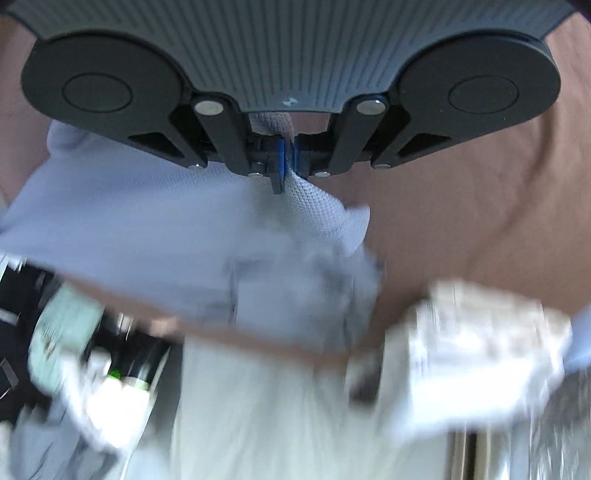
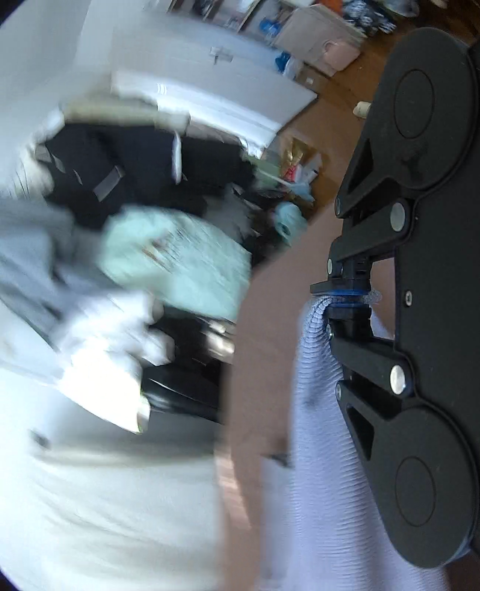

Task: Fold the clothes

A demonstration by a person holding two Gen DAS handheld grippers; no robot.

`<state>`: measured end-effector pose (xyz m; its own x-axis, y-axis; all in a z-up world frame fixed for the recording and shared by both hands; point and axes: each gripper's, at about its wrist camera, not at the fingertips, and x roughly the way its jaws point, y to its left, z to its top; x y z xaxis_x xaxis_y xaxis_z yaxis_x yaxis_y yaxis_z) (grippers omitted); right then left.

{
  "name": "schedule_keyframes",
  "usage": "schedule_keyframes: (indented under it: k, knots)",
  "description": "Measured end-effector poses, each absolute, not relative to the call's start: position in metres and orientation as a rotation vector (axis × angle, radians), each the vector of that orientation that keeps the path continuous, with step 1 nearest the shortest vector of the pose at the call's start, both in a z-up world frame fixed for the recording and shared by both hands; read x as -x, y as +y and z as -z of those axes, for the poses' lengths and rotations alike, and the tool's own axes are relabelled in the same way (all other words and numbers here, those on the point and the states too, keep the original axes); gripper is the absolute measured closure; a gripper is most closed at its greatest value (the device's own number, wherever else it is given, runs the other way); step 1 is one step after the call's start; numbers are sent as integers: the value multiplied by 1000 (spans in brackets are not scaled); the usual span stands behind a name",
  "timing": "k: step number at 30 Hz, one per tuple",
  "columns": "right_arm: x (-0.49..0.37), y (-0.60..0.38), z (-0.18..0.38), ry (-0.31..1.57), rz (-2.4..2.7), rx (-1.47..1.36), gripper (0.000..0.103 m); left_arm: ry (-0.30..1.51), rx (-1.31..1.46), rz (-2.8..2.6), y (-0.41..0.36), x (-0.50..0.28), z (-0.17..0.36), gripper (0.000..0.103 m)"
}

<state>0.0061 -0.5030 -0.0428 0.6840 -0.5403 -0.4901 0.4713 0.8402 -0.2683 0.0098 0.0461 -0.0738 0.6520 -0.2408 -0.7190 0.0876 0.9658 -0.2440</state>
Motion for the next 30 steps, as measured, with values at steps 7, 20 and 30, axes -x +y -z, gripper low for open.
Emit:
schedule_keyframes:
  k: [7, 20, 30]
  knots:
    - [9, -506, 106, 776, 609, -55, 75, 882, 283, 197, 64, -21, 83, 98]
    - [69, -536, 135, 684, 304, -805, 43, 775, 190, 94, 68, 10, 58, 99]
    - [16, -546, 138, 665, 319, -768, 52, 893, 234, 103, 77, -17, 82, 99]
